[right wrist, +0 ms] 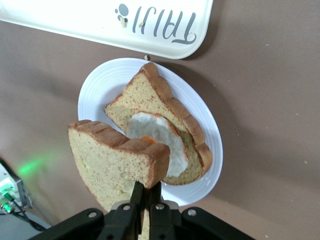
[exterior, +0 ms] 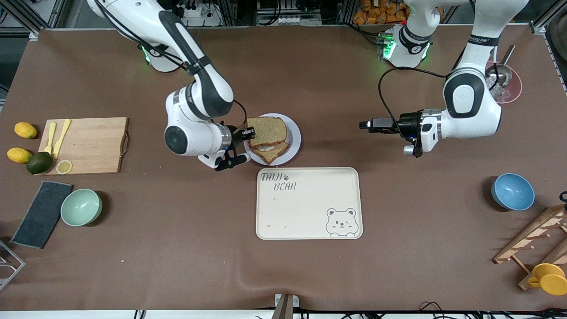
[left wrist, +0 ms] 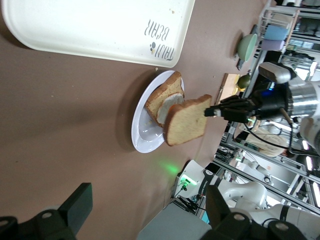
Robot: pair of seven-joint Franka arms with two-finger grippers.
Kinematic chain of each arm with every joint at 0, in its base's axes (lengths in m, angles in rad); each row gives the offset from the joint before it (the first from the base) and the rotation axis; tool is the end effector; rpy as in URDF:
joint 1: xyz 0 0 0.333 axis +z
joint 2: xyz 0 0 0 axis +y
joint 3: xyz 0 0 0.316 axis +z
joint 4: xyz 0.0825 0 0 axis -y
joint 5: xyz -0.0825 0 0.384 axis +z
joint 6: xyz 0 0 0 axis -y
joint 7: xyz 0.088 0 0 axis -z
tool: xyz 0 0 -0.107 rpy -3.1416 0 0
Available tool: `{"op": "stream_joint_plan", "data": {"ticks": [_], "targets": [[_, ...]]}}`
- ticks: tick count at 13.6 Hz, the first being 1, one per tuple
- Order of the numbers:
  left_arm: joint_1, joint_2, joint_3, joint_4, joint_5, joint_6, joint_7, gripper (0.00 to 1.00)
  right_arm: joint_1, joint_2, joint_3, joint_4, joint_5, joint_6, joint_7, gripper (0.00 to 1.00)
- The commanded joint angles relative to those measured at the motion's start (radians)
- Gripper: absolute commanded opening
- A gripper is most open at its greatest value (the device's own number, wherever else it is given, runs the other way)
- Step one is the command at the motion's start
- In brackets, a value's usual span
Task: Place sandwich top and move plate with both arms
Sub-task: 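Lay the bread on the egg slice with the right gripper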
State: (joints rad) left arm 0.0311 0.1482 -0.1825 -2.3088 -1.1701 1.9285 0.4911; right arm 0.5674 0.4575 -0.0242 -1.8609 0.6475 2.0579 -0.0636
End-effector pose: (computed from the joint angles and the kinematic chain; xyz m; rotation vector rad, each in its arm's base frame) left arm 0.4748 -0.1376 0.2810 2.0845 0.1228 -0.3391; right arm 0.5103 0.3466 0.2611 -2.6400 -0.2937 0.4964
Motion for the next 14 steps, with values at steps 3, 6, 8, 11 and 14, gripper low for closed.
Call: {"op": "stream_joint_plan", "data": {"ticks": [3, 6, 8, 11, 14], "targets": [[0.01, 0.057, -0.006, -0.078, -0.17, 0.007, 0.199, 1.0, 0.032, 0.055, -0.014, -0.003, 0.024, 0.08, 0.011, 0.0], [0.006, 0.077, -0.012, -0.083, -0.206, 0.007, 0.234, 1.0, 0.028, 0.055, -0.014, 0.005, 0.024, 0.071, 0.076, 1.0], [0.004, 0.134, -0.015, -0.083, -0.297, -0.005, 0.349, 1.0, 0.02, 0.034, -0.017, 0.014, 0.023, 0.045, 0.083, 1.0], [0.001, 0.2, -0.058, -0.078, -0.405, -0.008, 0.422, 1.0, -0.018, 0.029, -0.071, 0.135, 0.008, -0.192, 0.117, 1.0], [-0.002, 0.266, -0.086, -0.069, -0.451, -0.006, 0.549, 0.94, -0.029, 0.024, -0.187, 0.274, 0.003, -0.425, 0.191, 1.0]]}}
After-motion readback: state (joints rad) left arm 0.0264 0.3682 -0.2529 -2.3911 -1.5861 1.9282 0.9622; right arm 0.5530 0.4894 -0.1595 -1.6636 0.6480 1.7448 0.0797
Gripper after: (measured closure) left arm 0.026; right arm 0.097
